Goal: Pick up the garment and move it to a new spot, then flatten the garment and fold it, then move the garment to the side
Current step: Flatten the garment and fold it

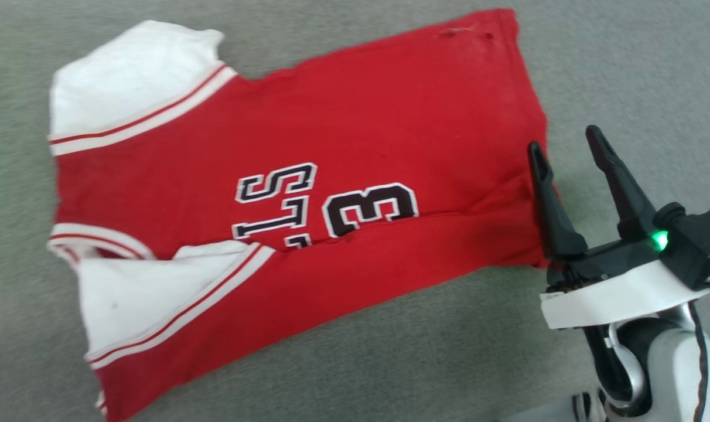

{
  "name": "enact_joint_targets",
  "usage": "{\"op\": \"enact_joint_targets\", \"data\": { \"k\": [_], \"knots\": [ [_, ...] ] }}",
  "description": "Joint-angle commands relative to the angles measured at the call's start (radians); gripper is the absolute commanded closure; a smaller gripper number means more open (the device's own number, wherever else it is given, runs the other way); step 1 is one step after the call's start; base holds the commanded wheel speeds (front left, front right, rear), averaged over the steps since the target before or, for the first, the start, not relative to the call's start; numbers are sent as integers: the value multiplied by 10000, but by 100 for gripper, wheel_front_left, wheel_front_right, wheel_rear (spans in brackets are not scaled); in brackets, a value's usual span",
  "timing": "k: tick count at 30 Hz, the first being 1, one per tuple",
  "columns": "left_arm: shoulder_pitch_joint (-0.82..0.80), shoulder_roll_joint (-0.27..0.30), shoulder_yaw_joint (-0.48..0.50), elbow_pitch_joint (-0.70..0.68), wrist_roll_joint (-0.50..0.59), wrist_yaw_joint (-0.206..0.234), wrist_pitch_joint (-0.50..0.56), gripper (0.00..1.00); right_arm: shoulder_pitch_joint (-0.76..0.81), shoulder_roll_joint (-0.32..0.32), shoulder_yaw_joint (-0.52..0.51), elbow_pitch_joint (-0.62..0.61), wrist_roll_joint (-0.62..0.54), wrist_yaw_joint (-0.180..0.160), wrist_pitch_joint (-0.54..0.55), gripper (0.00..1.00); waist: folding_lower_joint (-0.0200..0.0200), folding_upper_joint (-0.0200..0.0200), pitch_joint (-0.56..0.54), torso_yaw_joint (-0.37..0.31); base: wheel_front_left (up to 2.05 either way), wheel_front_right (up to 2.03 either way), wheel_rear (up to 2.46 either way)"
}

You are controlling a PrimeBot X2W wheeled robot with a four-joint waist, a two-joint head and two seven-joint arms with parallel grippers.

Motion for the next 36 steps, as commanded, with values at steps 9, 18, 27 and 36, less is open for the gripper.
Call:
{"op": "enact_joint_targets", "data": {
  "k": [9, 18, 27, 36],
  "knots": [
    [-2120, -162, -791, 472, -207, 25, 4389, 0, 219, 16, 60, 445, 403, -10, -760, 0, 0, 0, 691, -951, 0, 0, 0],
    [-3169, -395, -1225, 791, -286, 27, 6693, 23, 71, 16, 346, 488, 534, -10, -769, 0, 0, 0, 1125, -1114, 0, 0, 0],
    [-3555, -698, -1398, 722, -547, 25, 7097, 100, -1725, 15, 484, 832, -342, -10, 1597, 0, 0, 0, 1496, -962, 0, 0, 0],
    [-3955, -953, -1462, 151, -487, 25, 6909, 100, -4954, -185, -488, 1811, -643, -8, 5523, 0, 0, 0, 1798, -404, 0, 0, 0]
  ]
}}
